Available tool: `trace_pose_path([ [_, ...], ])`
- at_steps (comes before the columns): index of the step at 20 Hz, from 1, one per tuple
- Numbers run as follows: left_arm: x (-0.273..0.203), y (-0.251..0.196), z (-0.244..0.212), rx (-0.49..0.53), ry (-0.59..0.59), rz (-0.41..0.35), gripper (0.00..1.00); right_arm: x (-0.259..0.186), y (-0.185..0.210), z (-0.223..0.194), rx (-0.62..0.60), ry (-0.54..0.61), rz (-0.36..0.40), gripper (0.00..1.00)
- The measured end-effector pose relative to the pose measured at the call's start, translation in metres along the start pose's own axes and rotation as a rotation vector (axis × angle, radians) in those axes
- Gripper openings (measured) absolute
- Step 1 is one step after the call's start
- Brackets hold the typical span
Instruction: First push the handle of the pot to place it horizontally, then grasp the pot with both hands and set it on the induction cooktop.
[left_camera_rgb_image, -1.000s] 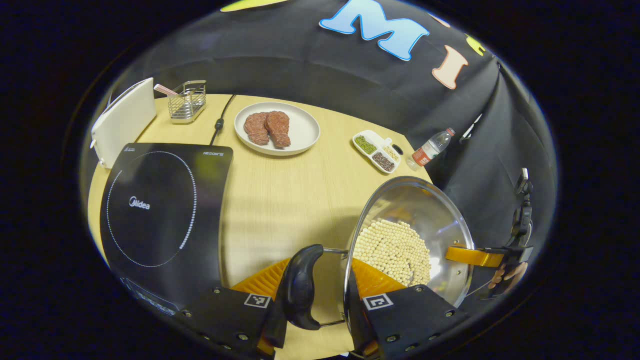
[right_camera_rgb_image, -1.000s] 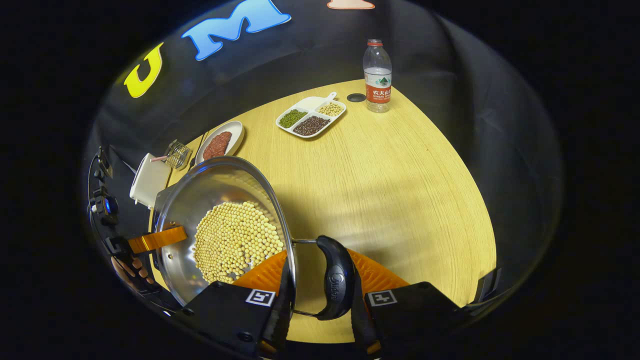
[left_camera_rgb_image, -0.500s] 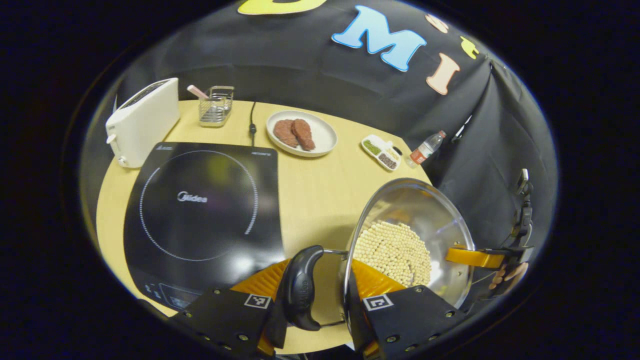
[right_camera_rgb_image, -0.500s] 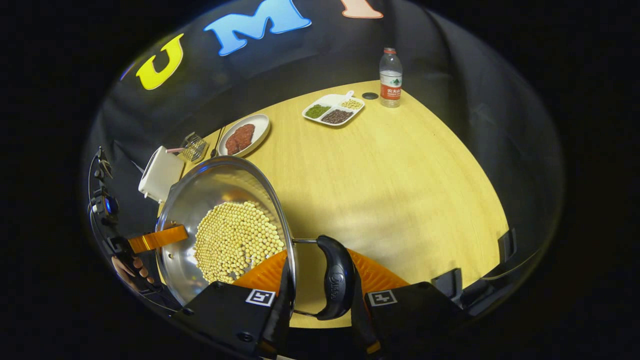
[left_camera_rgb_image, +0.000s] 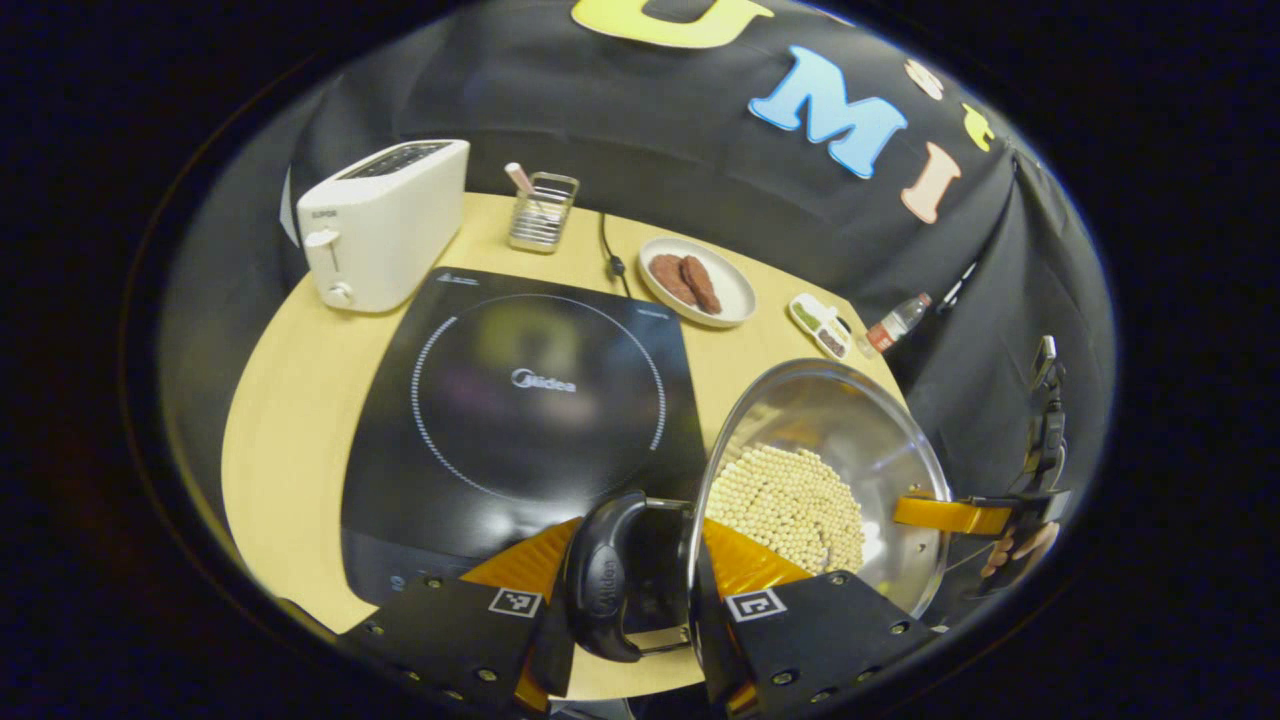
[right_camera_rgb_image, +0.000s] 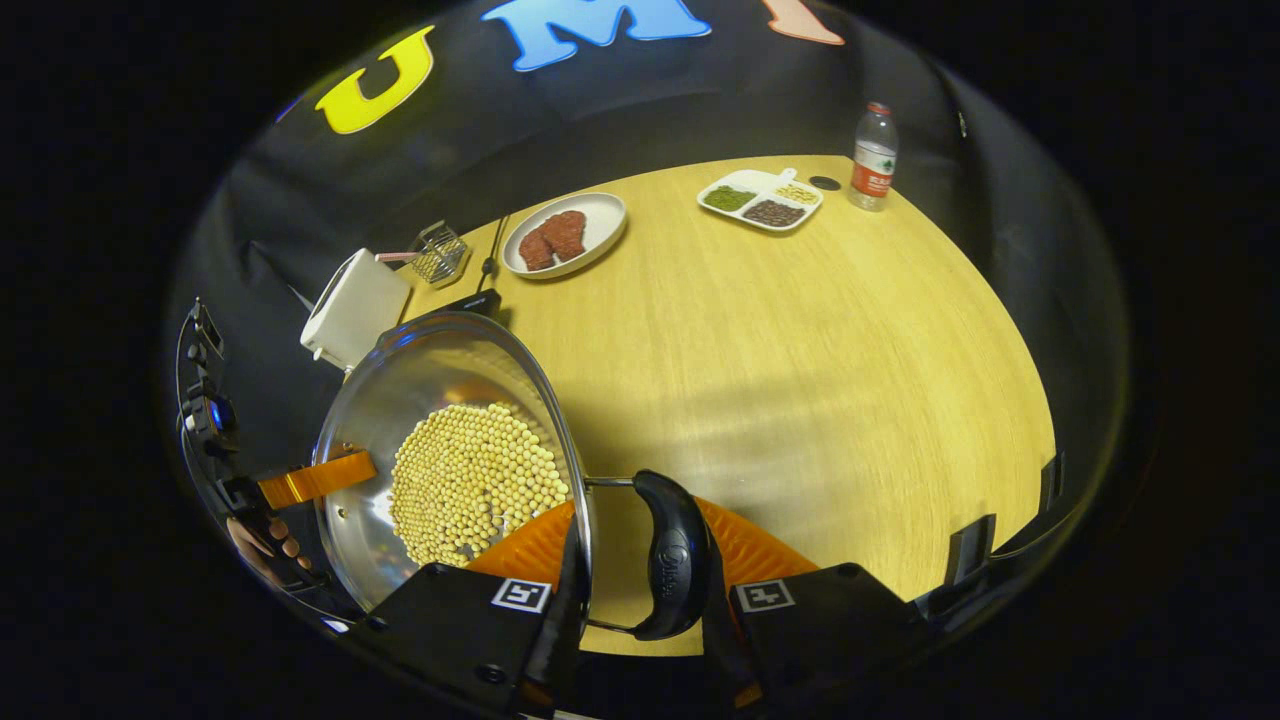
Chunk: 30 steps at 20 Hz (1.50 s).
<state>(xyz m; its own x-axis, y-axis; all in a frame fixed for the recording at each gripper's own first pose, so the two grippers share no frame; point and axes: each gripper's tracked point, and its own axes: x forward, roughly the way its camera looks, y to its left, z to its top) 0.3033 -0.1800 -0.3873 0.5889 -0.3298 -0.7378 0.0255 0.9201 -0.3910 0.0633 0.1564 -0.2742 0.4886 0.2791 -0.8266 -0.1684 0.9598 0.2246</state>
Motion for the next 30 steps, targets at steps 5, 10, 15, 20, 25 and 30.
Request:
trace_pose_path([
  [5,-0.004,-0.003,-0.008,-0.022,-0.026,0.037,0.52,0.020,0.040,0.019,-0.034,0.008,0.032,0.51],
  [10,-0.007,-0.005,-0.010,-0.018,-0.031,0.061,0.52,0.041,0.065,0.032,-0.033,0.019,0.045,0.49],
  [15,-0.011,-0.004,-0.012,-0.026,-0.032,0.075,0.55,0.062,0.089,0.049,-0.036,0.017,0.052,0.49],
  [20,-0.009,-0.005,-0.015,-0.027,-0.040,0.080,0.48,0.085,0.110,0.066,-0.044,0.014,0.060,0.49],
  [25,-0.012,-0.004,-0.014,-0.020,-0.053,0.080,0.51,0.107,0.128,0.080,-0.041,0.011,0.063,0.49],
  [30,-0.012,-0.004,-0.015,-0.022,-0.057,0.082,0.52,0.117,0.135,0.086,-0.041,0.011,0.066,0.49],
])
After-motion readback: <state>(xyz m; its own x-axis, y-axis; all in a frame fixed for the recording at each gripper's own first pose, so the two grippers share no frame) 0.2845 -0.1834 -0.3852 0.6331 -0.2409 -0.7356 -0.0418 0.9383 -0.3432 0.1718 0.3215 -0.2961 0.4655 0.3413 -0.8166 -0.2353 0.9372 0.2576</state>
